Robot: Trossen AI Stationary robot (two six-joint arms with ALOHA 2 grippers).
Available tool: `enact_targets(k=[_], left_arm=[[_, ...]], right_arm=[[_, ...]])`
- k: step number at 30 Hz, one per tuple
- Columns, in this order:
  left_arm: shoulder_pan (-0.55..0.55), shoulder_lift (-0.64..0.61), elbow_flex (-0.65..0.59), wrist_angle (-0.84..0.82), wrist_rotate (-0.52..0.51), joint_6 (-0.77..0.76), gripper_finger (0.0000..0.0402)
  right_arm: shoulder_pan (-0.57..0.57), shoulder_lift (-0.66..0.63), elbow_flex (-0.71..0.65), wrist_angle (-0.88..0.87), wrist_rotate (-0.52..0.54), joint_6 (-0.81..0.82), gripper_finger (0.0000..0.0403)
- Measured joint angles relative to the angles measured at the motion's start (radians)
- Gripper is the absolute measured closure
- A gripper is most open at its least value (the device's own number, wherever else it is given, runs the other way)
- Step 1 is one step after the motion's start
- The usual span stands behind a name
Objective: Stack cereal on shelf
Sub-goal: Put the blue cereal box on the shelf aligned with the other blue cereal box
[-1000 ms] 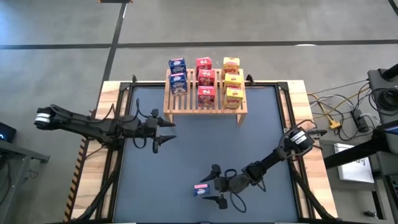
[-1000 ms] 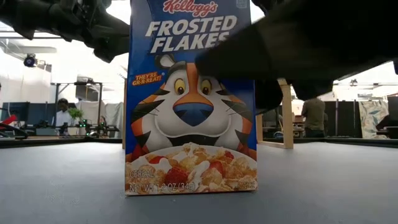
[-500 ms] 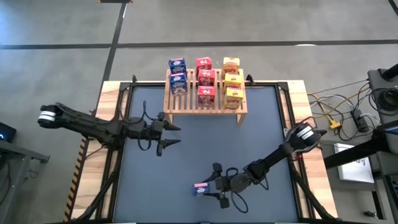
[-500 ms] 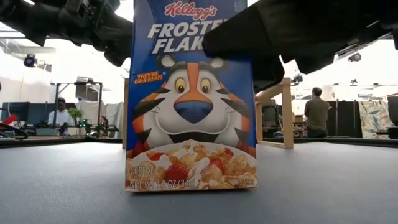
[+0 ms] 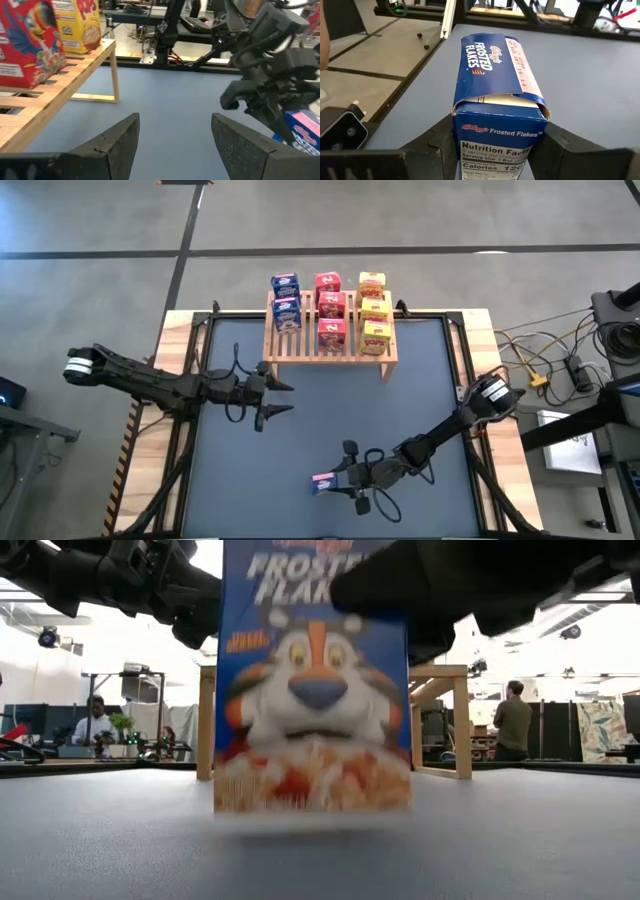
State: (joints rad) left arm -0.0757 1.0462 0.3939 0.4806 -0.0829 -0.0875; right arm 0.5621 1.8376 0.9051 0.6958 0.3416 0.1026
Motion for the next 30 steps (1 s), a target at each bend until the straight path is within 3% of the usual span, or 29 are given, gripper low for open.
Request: enact_targets(k=[4, 17, 26, 30], left_arm=[[0.0, 0.0, 0.0, 0.02, 0.026, 0.0, 0.0171], [-0.007, 0.046, 0.0, 0.112, 0.102, 0.042, 0.0166], [-0.018, 0.231, 0.0, 0.399, 0.253, 0.099, 0.0094], [-0.017, 0.292, 0.0, 0.472, 0.253, 0.083, 0.0055]], right_arm=[[0.0, -0.055, 0.0, -0.056, 0.031, -0.014, 0.0231], [0.0, -0.276, -0.005, -0.192, 0.293, -0.102, 0.0232], [-0.009, -0.326, -0.007, -0.198, 0.345, -0.159, 0.0234], [-0.015, -0.326, -0.008, -0.205, 0.375, -0.167, 0.0234]])
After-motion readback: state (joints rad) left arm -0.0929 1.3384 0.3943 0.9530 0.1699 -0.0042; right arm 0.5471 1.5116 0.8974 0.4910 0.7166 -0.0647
